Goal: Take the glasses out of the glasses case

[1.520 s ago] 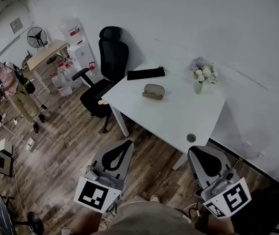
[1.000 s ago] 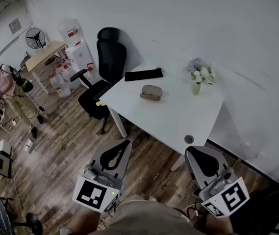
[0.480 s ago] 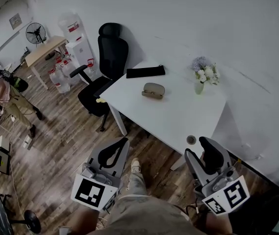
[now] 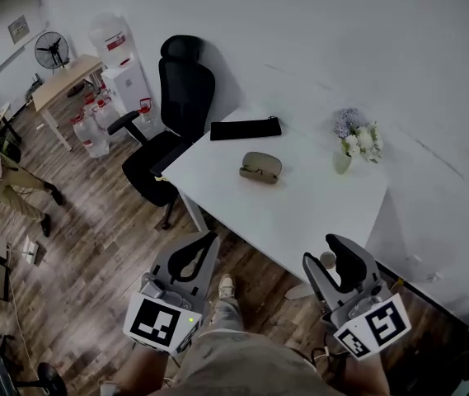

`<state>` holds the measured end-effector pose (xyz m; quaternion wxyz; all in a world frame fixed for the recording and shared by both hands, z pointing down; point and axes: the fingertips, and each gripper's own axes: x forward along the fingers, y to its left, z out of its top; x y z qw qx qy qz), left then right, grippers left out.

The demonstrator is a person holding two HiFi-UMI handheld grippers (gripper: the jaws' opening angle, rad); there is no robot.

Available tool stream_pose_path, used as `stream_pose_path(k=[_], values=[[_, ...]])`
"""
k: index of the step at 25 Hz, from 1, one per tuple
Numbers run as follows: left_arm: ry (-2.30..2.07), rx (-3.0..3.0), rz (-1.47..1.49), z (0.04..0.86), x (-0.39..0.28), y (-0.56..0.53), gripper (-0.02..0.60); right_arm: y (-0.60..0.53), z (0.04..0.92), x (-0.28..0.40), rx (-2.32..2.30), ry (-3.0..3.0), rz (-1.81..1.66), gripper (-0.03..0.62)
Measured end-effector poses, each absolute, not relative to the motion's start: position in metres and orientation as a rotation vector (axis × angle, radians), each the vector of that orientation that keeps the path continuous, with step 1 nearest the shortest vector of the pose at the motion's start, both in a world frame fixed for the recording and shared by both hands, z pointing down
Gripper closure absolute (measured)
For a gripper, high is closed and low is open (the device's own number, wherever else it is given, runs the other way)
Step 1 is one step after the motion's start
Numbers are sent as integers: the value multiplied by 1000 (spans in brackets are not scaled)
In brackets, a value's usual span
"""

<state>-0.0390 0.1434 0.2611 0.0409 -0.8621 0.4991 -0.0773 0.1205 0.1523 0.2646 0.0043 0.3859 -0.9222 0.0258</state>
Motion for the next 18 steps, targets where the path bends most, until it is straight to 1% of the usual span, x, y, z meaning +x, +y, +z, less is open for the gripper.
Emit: stream_pose_path(k=[18], values=[[1401,-2825,-357,295,-103,-85,565,-66,310,41,1265,-2669,199,391]])
